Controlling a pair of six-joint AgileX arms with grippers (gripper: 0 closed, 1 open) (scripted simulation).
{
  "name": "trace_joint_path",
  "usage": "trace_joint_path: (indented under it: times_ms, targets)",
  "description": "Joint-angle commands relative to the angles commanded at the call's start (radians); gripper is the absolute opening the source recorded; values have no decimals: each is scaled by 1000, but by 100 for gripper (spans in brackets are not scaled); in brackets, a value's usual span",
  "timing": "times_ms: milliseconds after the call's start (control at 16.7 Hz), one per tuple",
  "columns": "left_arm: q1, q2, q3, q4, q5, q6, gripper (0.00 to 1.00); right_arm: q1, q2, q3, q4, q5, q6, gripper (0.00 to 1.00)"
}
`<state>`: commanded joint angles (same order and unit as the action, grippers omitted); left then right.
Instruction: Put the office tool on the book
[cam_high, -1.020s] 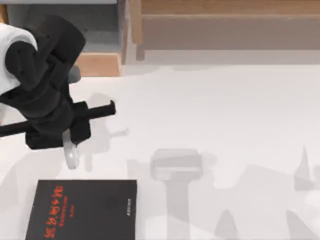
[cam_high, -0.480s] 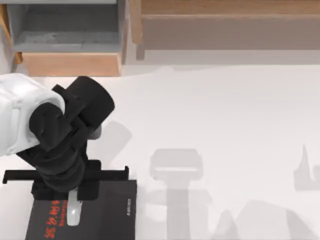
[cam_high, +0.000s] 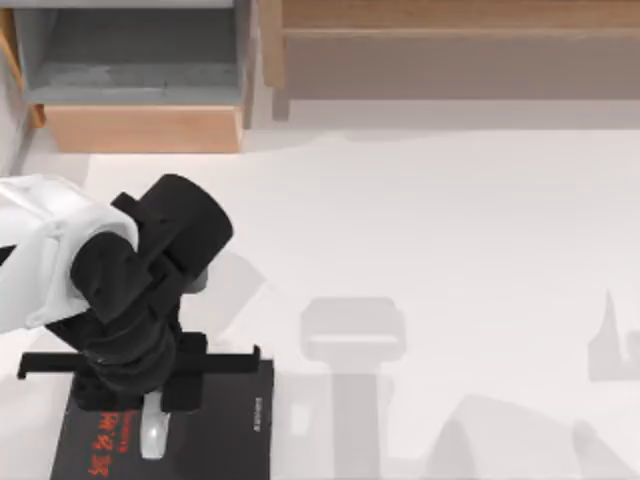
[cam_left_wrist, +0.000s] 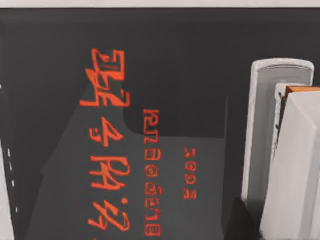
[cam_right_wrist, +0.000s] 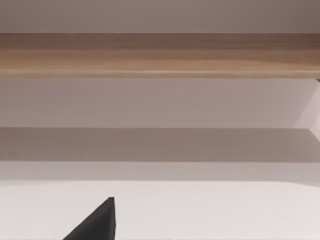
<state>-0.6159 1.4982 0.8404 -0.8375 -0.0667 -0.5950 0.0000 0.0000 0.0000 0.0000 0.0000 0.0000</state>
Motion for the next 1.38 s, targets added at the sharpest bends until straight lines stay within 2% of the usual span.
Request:
trace_joint_path:
  times_ms: [300,1080,1380]
  targets:
    - [1,10,-17,27,0,2,0,0,0,0,0,0,0,100]
    - [1,10,-17,27,0,2,98,0,0,0,0,0,0,100]
    - [1,10,-17,27,0,2,100,0,0,0,0,0,0,100]
